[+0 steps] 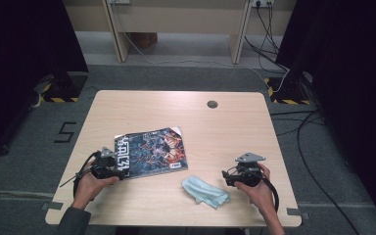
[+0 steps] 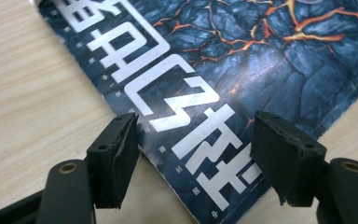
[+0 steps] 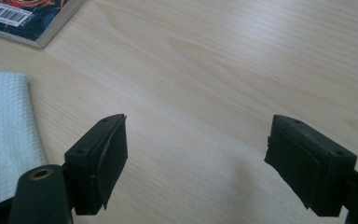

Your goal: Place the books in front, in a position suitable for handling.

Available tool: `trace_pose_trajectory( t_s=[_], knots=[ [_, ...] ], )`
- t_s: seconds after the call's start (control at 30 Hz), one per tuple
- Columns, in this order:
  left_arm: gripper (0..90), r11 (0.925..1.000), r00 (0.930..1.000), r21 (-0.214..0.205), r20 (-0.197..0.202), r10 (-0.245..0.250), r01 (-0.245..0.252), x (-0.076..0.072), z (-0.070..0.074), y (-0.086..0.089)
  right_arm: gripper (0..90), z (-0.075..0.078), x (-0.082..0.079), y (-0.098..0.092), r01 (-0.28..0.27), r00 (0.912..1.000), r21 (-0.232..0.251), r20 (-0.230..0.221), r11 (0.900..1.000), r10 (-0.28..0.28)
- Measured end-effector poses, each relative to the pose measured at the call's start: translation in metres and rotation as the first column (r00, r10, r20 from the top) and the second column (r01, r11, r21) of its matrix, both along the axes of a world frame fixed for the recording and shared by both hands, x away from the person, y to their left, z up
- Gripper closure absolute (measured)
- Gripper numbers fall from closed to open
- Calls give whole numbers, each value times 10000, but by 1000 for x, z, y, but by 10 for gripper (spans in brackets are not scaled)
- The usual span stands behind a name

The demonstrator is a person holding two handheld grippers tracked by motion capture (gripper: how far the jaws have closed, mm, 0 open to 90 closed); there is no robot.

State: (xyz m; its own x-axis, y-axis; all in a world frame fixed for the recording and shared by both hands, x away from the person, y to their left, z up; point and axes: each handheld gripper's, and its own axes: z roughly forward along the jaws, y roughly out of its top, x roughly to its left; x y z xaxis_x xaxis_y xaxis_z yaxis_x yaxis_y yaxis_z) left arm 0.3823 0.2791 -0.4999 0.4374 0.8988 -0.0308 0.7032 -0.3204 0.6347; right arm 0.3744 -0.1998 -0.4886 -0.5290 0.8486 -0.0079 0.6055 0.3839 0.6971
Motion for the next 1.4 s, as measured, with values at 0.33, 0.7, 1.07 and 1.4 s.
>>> trace_pose_trajectory(
  t_s=[0.33,0.7,1.07,1.4],
  knots=[
    [319,9922,9937,702,499,999,-1032,6,1,5,204,11,14,41,-817,9965,111,164,9966,815],
    [301,9977,9982,-579,451,388,-362,-8,8,-24,206,17,44,98,-1759,9844,-1,102,9844,1759],
    [401,9816,9979,-1800,9,651,-639,-3,-2,-24,208,13,71,135,-2053,9781,-156,-381,9786,2046],
    [436,9959,9955,-307,407,858,-846,10,-1,-12,207,15,83,149,-2126,9763,-349,-497,9765,2108]
  ],
)
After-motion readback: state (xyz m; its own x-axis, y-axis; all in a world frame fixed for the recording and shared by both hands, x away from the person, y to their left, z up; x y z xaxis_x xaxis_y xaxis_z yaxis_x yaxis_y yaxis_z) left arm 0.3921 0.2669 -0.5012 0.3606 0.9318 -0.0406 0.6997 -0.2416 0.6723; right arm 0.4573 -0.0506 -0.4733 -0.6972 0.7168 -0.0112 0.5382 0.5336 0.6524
